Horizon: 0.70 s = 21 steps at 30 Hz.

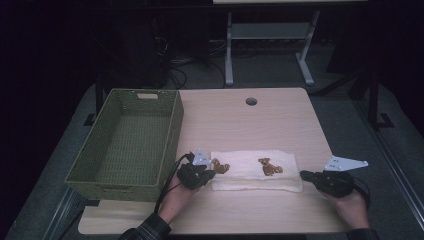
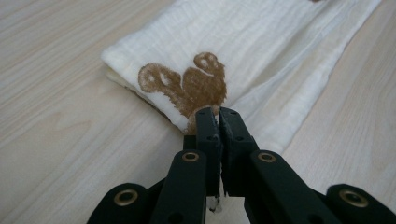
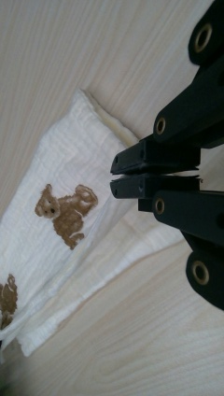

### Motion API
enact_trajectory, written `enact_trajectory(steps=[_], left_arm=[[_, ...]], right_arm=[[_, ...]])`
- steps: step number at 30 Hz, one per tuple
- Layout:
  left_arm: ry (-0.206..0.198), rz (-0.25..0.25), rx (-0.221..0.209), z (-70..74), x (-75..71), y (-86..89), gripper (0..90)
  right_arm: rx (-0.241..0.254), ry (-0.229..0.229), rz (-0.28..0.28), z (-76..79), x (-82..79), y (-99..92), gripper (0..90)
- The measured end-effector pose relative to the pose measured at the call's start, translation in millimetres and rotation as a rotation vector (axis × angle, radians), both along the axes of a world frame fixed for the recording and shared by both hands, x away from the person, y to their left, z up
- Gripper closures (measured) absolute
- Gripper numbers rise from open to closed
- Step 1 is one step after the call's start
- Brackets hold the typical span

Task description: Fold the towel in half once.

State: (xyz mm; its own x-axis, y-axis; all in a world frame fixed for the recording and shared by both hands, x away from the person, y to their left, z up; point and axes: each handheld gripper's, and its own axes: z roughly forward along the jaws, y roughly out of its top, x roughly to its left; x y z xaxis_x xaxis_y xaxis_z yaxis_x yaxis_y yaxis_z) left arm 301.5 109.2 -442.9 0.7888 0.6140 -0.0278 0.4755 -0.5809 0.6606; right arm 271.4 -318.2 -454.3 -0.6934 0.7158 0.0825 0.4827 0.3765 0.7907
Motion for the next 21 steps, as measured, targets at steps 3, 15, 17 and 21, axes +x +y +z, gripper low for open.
enact_trajectory(steps=[3,15,17,21], left_arm=[[-0.003,-0.010,0.008,-1.9,-1.7,0.0,87.1],[-0.012,-0.014,-0.002,1.3,-5.1,2.2,66.4],[-0.026,-0.010,-0.020,4.1,-4.8,2.3,60.8],[-0.024,-0.008,-0.033,6.6,-1.3,2.2,50.7]], right_arm=[[-0.005,0.002,0.008,-2.4,-4.9,-0.1,86.6],[0.015,0.023,0.001,-4.6,-13.8,-2.3,61.7],[0.023,0.006,-0.016,-0.5,-13.8,-2.7,58.1],[0.033,0.007,-0.018,2.8,-11.2,0.7,55.0]])
